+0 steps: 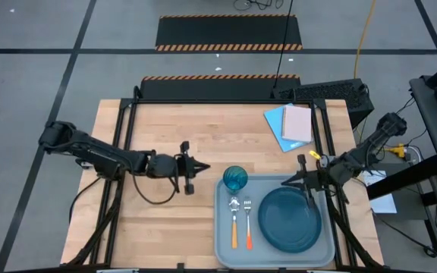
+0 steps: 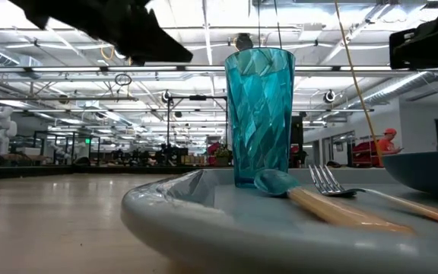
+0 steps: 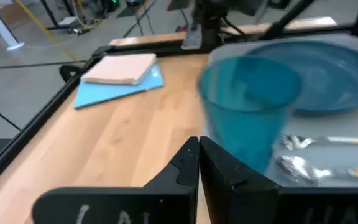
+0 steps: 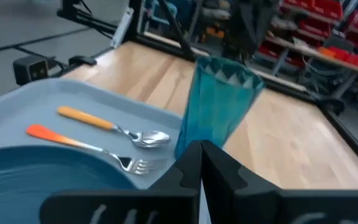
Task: Pick and place plate/cup/fork/spoon on tray
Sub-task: Return to Home Position
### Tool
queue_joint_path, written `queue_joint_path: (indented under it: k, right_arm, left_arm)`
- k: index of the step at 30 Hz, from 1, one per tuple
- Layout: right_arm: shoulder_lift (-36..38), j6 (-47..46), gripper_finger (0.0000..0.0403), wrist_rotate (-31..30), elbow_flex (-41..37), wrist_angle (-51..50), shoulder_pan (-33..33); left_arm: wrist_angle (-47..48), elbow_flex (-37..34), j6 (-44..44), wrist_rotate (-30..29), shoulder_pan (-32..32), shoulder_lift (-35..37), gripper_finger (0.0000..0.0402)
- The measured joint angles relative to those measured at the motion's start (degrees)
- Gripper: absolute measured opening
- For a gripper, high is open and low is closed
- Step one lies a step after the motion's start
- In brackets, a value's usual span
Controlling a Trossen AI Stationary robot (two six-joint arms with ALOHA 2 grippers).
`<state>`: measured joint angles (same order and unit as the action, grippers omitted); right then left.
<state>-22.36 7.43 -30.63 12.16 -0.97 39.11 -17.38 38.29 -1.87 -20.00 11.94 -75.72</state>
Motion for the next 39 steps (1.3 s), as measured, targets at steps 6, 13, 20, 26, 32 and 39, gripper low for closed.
queue_joint_path:
  k: [6,13,20,26,32,39]
  right_arm:
    - [3.0,3.8,0.0001,10.7,-1.8,3.3,-8.3]
    - [3.0,4.2,0.0000,21.6,-1.8,4.1,-17.3]
    - [3.1,4.4,0.0000,24.9,-4.6,7.6,-21.8]
    - [3.1,6.1,0.0000,25.0,-10.3,18.7,-23.5]
    - [3.3,2.8,0.0000,33.1,-9.1,14.0,-24.4]
    - [5.5,2.7,0.0000,33.6,-8.2,12.9,-25.1]
  left_arm:
    - [-1.6,-1.2,0.3,5.5,-5.2,-0.1,0.0017]
    - [-2.0,-1.2,0.4,7.1,-7.0,0.6,0.0017]
    - [1.3,-1.2,1.1,7.1,-7.6,0.5,0.0017]
    - [0.5,-1.2,2.0,7.1,-7.4,1.6,0.0017]
    - [1.6,-1.2,2.2,7.1,-7.2,2.1,0.0017]
    - [3.2,-1.2,2.1,6.5,-6.5,3.2,0.0017]
